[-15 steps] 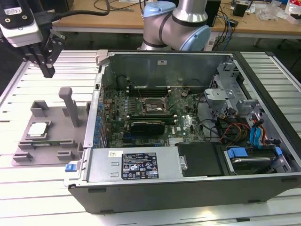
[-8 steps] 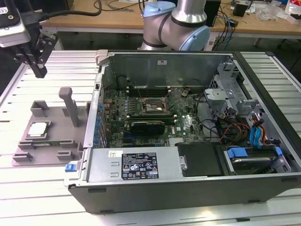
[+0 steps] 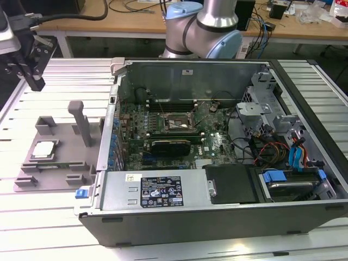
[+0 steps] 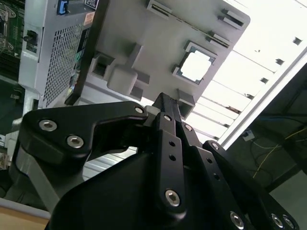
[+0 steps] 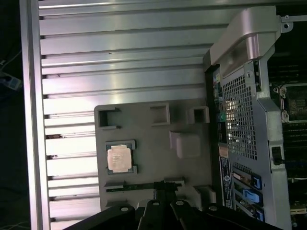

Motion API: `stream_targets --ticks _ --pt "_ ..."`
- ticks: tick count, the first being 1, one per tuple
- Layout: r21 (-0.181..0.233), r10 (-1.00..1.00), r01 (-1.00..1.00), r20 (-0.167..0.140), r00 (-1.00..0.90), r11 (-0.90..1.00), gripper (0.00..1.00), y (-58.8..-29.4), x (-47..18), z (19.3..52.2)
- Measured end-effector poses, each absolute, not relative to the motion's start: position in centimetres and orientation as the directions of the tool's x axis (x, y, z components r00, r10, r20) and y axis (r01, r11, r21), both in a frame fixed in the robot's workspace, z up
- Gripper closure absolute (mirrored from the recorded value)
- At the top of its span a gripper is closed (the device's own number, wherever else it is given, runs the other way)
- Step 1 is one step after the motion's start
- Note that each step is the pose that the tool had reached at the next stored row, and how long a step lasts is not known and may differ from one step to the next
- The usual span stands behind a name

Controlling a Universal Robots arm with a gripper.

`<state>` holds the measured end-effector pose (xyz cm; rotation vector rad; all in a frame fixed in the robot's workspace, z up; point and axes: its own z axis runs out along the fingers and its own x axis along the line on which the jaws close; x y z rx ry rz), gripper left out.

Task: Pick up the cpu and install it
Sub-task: 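Reach for the cpu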

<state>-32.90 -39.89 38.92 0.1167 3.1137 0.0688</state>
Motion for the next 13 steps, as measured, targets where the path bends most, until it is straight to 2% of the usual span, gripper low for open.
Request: stream_targets --ticks 13 --pt "0.045 0.075 0.074 -0.023 -0.997 0.996 0.89 -39.9 -34.7 35.2"
